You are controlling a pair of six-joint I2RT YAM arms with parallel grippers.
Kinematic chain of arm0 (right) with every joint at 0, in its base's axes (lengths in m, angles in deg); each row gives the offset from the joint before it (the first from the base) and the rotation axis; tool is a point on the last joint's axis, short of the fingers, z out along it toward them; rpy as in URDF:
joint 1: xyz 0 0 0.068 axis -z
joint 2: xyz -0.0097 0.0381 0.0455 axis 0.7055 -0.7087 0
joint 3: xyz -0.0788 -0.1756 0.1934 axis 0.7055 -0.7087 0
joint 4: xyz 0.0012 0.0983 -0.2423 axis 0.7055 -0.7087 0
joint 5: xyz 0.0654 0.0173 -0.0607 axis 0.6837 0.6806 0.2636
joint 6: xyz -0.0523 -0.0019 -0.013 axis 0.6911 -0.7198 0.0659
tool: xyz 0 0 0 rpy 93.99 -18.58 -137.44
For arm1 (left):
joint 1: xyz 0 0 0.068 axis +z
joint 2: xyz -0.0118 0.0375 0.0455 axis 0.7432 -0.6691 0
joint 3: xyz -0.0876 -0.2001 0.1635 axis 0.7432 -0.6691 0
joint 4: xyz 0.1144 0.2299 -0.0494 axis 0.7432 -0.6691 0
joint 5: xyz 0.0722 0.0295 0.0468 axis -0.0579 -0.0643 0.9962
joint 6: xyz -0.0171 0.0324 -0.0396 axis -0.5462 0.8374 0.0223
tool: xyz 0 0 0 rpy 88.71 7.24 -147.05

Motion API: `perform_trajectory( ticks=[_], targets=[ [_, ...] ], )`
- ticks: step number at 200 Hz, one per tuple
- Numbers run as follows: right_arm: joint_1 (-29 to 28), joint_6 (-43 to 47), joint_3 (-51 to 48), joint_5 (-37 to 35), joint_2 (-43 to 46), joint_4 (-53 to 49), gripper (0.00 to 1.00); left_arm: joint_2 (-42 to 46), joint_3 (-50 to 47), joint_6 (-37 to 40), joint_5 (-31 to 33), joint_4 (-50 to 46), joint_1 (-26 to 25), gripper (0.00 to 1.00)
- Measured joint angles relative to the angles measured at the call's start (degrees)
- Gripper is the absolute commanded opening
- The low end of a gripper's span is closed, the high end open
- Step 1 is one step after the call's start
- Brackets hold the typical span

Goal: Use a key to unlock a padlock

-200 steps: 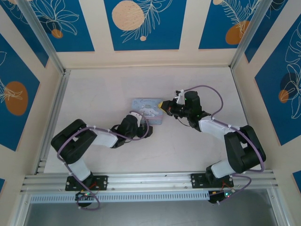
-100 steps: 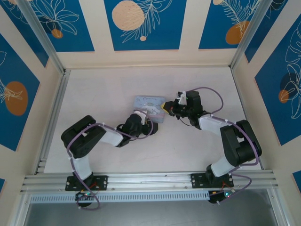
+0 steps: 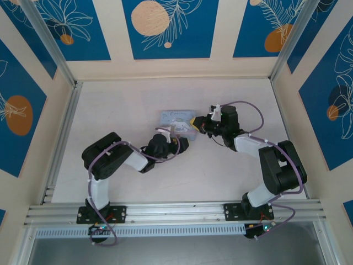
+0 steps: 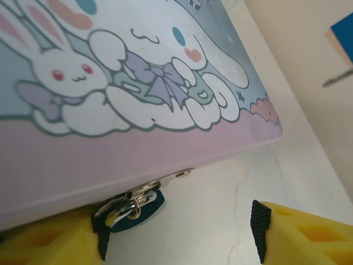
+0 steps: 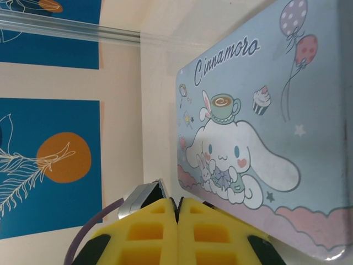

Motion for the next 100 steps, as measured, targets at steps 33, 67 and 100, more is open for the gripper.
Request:
perform_trajectory(
  ticks=[33,67,100],
  targets=[
    [0.2,-0.4,-0.4,0.2,0.0,0.3,0.0,-0.2,0.8,-2.2,4.9,-1.1,-1.7,0.65],
    [0.2,-0.6,-0.8,0.2,0.0,0.6,0.0,-0.3,2.6,-3.6,10.1,-4.7,-4.5,0.62],
    [0.4,-0.9,-0.8,0.2,0.0,1.1,0.0,-0.4,3.2,-4.9,14.0,-5.5,-6.2,0.62]
  ],
)
